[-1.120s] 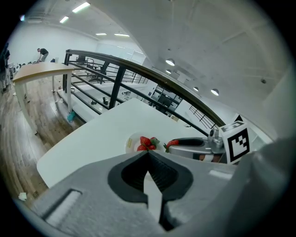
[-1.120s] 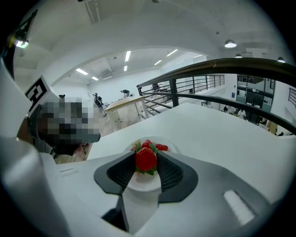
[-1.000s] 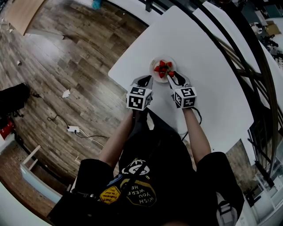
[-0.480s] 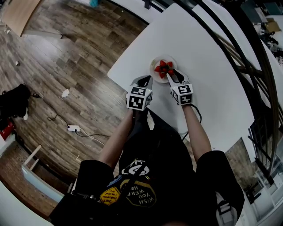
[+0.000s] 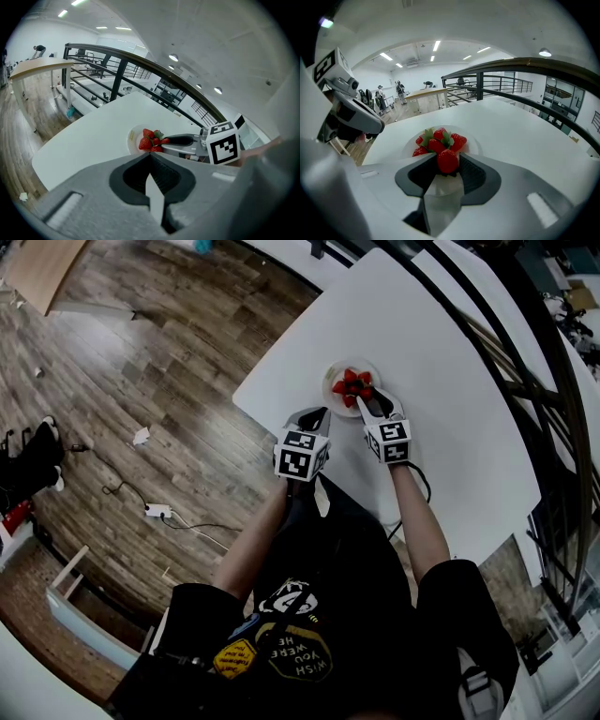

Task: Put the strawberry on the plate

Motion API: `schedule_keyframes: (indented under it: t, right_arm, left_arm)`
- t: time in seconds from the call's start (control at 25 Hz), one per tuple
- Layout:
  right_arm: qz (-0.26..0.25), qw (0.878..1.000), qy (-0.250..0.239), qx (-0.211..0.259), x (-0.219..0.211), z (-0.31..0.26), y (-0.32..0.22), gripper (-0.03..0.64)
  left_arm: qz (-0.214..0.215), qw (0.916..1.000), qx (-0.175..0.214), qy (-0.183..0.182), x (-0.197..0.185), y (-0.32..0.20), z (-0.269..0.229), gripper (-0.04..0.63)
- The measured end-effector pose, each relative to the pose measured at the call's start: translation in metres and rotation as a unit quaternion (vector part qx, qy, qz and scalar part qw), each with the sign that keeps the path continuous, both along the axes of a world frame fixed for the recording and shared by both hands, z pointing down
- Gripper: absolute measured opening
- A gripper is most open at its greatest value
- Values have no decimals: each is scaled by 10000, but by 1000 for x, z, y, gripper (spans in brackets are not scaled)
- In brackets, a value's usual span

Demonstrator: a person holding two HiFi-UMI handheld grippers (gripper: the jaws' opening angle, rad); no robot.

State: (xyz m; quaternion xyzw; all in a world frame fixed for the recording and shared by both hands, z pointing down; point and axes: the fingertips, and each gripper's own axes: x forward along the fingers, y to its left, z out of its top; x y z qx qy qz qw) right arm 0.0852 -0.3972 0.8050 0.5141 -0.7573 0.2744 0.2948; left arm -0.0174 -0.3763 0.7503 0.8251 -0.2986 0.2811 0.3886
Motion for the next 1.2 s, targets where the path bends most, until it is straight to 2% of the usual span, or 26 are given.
schedule_keyframes:
  t: [0.2, 0.56, 0.72, 0.92, 1.08, 1.2]
  right_arm:
    - [191, 9984, -525, 37, 1, -7, 5, 186]
    - [226, 9960, -719, 487, 7, -52, 27, 179]
    - [320, 9909, -1035, 804, 9, -89, 52, 178]
    - [327, 9830, -1209, 1343, 10, -144, 88, 128]
    - [604, 9716, -1496, 1732, 19, -193, 109, 80]
    - [809, 9627, -1687, 1953, 21, -226, 125, 74]
  left_arm:
    - [7, 10000, 14, -75, -2, 6, 1, 3]
    - [-126, 9996, 253, -28, -4, 18, -20, 3]
    - [-29, 9983, 570, 65, 6, 33, -46, 3]
    - [138, 9934, 1140, 47, 17, 58, -92, 3]
    - [234, 9873, 1562, 188, 31, 71, -133, 3]
    - [299, 9831, 1764, 386, 45, 86, -159, 3]
